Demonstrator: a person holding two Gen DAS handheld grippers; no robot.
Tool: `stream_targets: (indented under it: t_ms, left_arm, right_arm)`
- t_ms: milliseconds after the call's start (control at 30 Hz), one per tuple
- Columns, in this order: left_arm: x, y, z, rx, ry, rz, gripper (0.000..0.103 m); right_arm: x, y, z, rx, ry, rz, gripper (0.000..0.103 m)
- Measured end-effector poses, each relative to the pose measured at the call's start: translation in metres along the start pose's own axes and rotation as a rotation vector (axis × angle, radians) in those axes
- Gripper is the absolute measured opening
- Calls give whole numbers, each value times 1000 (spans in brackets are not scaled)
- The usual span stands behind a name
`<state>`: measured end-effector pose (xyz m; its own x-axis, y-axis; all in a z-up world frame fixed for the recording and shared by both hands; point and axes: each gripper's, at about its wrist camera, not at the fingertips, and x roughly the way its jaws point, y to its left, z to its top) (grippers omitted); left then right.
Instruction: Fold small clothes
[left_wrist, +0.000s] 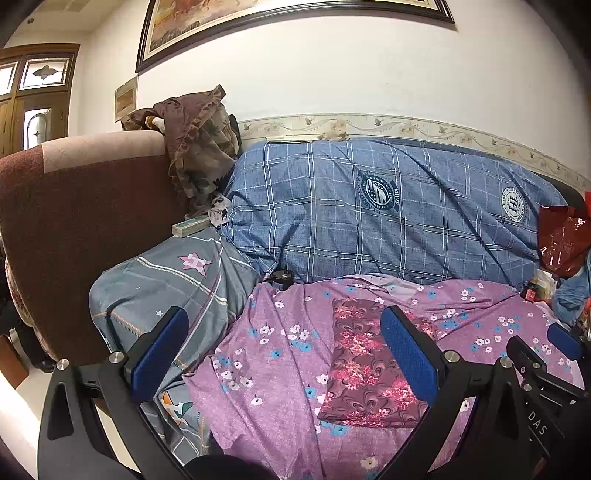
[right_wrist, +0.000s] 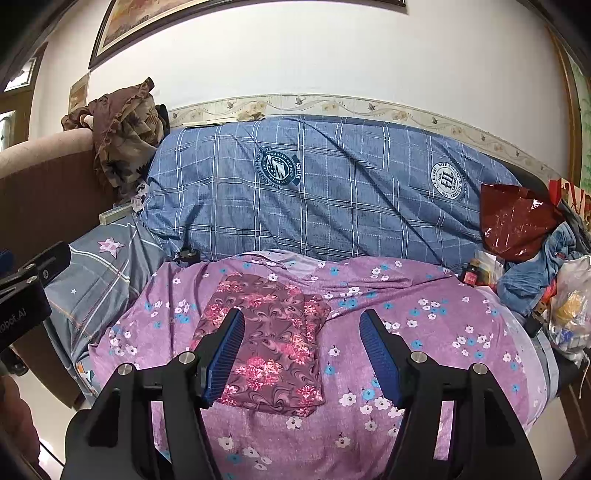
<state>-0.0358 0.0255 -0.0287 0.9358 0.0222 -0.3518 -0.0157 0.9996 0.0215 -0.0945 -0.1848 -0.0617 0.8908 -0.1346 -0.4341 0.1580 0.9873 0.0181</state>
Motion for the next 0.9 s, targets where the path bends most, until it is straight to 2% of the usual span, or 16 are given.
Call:
stream_targets:
  t_ms: [900]
  left_arm:
    - [26, 6, -11, -12, 52, -14, 103]
  right_arm:
    - [18, 6, -6, -16, 28, -32, 67]
